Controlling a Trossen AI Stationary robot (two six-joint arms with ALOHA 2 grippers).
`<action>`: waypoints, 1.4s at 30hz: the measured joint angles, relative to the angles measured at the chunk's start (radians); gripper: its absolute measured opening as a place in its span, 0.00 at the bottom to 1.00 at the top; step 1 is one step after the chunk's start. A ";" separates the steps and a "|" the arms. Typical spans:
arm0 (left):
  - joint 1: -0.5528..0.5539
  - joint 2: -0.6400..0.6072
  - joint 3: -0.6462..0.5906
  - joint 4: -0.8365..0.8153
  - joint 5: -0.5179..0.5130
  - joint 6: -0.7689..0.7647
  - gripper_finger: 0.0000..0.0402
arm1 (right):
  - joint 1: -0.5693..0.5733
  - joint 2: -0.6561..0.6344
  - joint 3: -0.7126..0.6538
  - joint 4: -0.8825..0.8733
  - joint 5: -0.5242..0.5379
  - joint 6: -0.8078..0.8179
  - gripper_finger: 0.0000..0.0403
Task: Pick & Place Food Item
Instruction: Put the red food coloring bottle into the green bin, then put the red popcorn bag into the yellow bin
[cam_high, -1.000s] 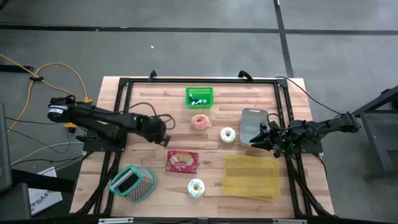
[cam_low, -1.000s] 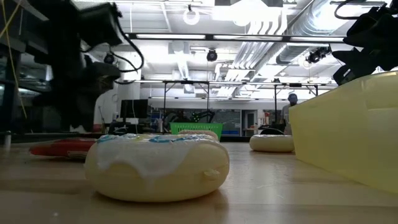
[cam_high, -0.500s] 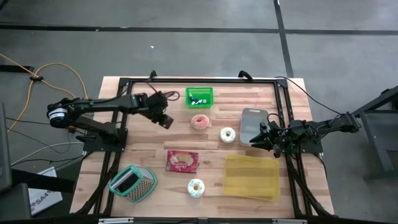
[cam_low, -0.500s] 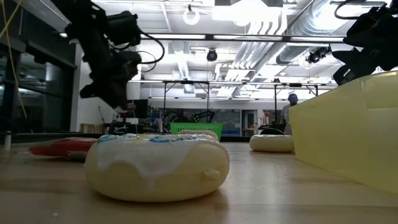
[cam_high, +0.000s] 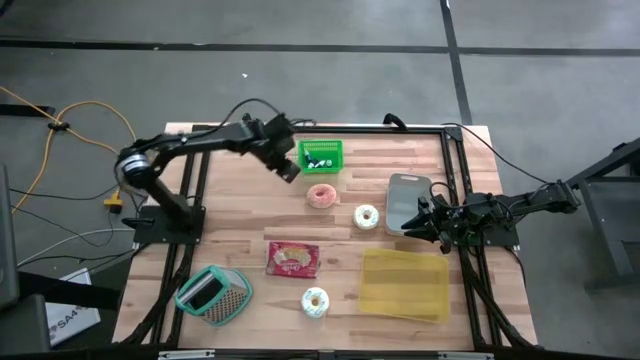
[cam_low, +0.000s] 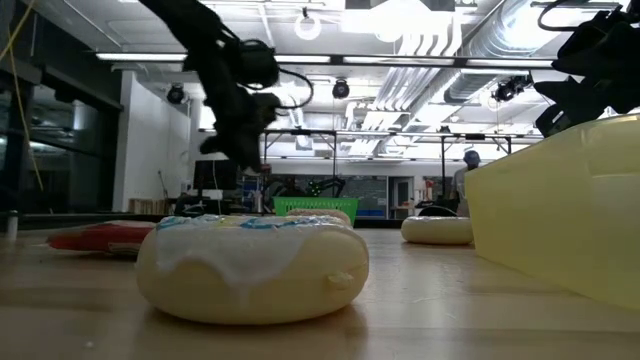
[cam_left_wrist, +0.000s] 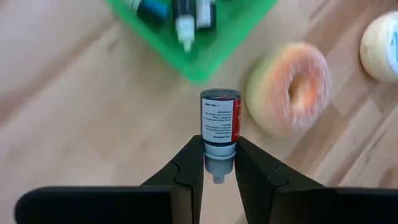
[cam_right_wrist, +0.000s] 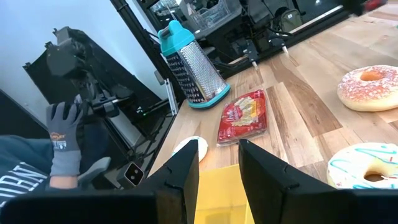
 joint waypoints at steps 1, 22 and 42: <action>0.011 0.031 0.030 -0.002 0.007 0.021 0.17 | 0.000 0.000 0.000 0.000 0.000 0.000 0.25; 0.052 0.378 0.356 -0.004 0.012 0.158 0.17 | 0.000 0.000 0.000 0.000 0.000 0.000 0.25; 0.044 0.405 0.356 0.005 -0.004 0.156 0.25 | 0.000 0.000 0.000 -0.001 0.000 0.000 0.25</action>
